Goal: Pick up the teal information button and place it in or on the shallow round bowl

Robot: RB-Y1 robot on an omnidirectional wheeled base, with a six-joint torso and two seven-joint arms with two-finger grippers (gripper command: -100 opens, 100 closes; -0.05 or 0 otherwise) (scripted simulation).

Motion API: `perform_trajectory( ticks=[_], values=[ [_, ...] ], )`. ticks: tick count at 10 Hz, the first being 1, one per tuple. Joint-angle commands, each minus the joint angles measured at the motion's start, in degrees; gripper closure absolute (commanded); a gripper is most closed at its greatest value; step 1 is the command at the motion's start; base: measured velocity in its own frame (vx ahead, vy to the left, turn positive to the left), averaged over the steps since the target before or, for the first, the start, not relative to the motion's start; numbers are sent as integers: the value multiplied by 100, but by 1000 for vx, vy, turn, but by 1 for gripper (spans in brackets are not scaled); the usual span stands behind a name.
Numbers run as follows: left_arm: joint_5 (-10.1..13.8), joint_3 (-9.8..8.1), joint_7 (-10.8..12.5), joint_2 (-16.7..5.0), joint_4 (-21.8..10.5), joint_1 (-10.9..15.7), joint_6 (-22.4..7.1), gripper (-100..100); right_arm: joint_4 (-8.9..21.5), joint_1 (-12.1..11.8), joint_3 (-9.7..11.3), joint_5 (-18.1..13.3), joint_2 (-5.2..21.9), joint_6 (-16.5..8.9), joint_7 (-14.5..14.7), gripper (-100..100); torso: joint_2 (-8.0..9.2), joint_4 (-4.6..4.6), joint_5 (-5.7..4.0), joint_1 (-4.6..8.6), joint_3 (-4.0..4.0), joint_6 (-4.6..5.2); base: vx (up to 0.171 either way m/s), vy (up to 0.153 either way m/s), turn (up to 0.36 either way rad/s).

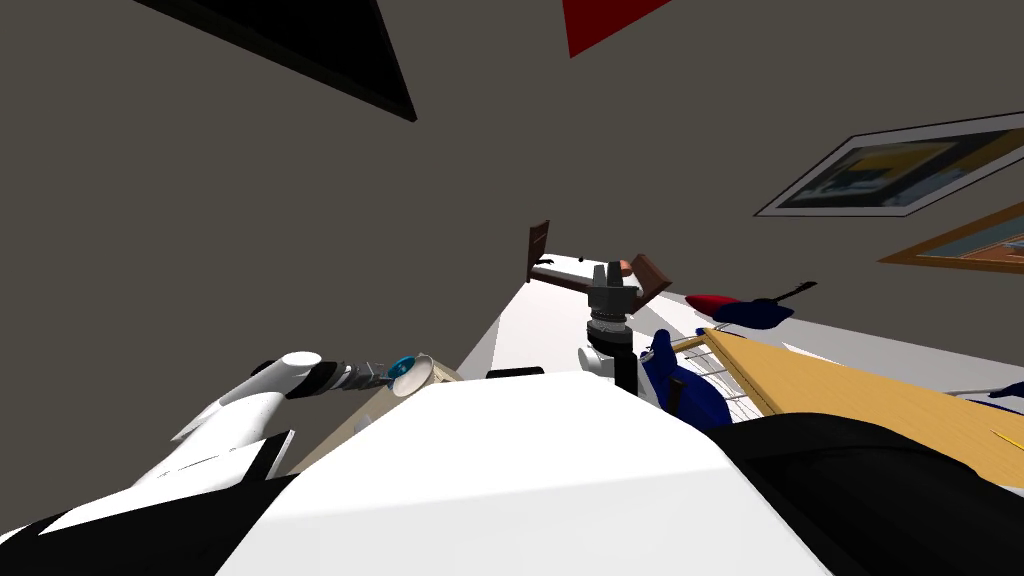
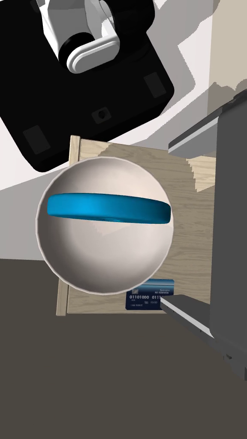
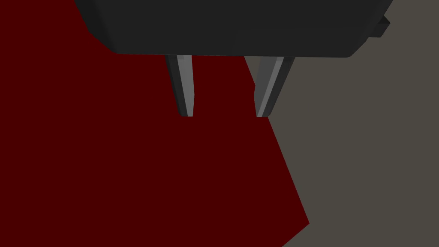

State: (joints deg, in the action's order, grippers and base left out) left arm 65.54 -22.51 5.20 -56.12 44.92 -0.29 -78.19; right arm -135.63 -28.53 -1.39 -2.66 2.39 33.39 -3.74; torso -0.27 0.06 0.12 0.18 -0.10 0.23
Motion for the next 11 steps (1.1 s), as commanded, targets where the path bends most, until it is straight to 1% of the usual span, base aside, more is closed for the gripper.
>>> perform_trajectory(
  ticks=[1,2,5,6,7,11],
  values=[
    [109,-38,53,-179,93,-29,-181,-100,0,0,0,0,0,0,0,0,0,0,0,0,0,0,2,-15,39],
    [145,-51,70,-239,123,-38,-241,-100,0,0,0,0,0,0,0,0,1,0,-2,5,1,-2,7,-29,40],
    [364,-127,175,-597,309,-96,-602,-100,0,0,0,0,0,0,0,0,-1,0,-4,13,0,0,2,-33,38],
    [303,-80,109,-533,173,-11,-500,-100,0,0,0,0,0,0,0,0,0,0,-5,14,0,0,0,-15,8],
    [308,-79,114,-547,172,-5,-526,0,0,0,0,0,0,0,0,0,0,0,-1,8,0,0,0,0,0],
    [308,-79,114,-545,172,-5,-523,0,0,0,0,0,0,0,0,0,0,0,1,0,0,0,0,0,0]
  ],
)
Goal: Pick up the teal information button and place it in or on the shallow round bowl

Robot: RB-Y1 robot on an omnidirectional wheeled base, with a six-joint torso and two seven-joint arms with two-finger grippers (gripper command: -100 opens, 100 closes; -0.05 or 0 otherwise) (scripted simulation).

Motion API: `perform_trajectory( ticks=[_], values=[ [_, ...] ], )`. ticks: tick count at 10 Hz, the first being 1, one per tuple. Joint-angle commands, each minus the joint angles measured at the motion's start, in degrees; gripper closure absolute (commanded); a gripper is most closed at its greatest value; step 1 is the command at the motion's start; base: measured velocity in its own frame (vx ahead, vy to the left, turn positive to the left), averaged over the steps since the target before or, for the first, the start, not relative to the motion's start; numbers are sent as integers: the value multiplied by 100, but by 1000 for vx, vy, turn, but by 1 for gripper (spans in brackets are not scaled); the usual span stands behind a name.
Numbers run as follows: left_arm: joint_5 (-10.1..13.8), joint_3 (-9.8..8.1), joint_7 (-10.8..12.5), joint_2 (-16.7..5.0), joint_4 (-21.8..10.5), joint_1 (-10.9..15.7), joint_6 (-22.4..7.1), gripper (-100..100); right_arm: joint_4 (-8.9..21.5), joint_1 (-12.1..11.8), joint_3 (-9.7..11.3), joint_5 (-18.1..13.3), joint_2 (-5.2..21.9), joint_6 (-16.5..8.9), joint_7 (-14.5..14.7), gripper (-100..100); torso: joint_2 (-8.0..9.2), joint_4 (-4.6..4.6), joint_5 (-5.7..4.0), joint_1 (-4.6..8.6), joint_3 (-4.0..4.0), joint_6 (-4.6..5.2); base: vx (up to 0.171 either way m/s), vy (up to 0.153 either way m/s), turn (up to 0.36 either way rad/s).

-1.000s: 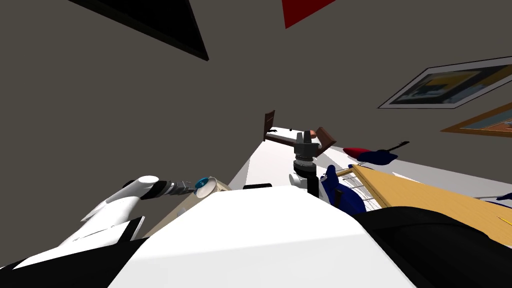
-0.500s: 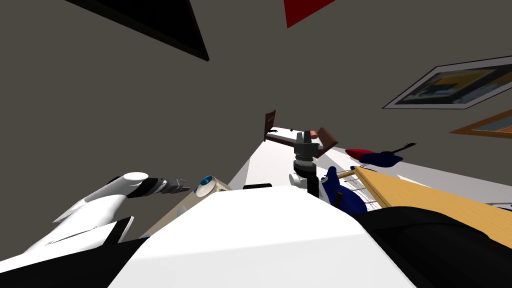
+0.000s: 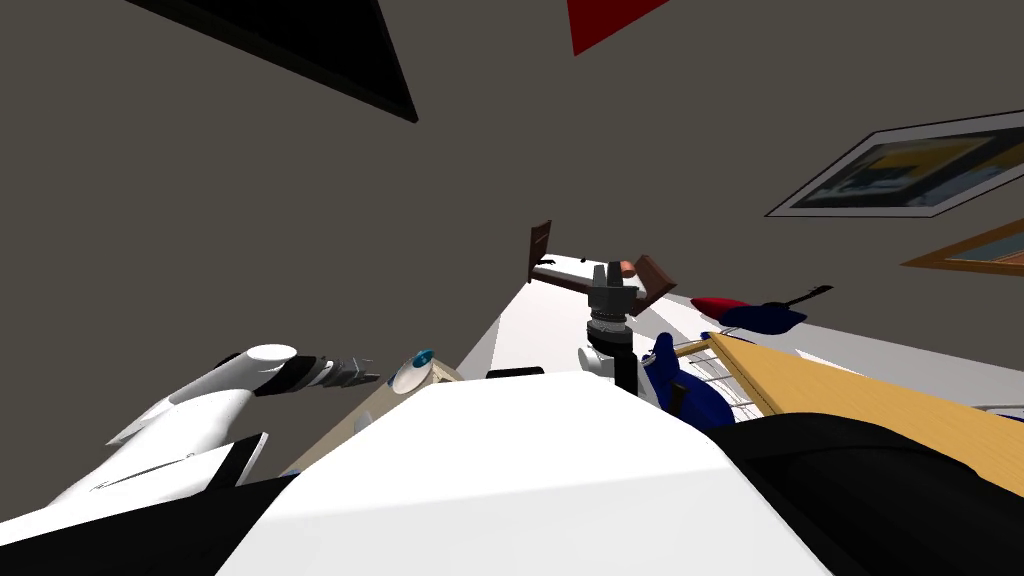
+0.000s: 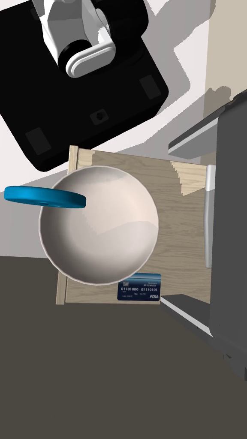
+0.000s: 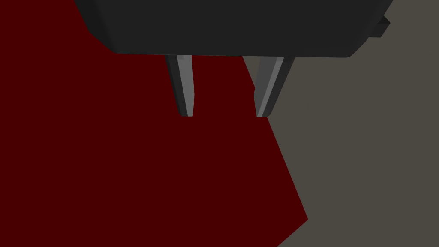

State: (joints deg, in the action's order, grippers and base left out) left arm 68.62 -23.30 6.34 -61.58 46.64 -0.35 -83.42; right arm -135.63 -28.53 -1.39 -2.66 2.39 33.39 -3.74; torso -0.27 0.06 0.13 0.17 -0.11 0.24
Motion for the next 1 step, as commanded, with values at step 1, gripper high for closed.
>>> perform_trajectory(
  ticks=[1],
  values=[
    [0,0,0,0,0,0,0,0,0,0,0,0,0,0,0,0,0,0,0,0,0,0,0,0,0]
  ],
)
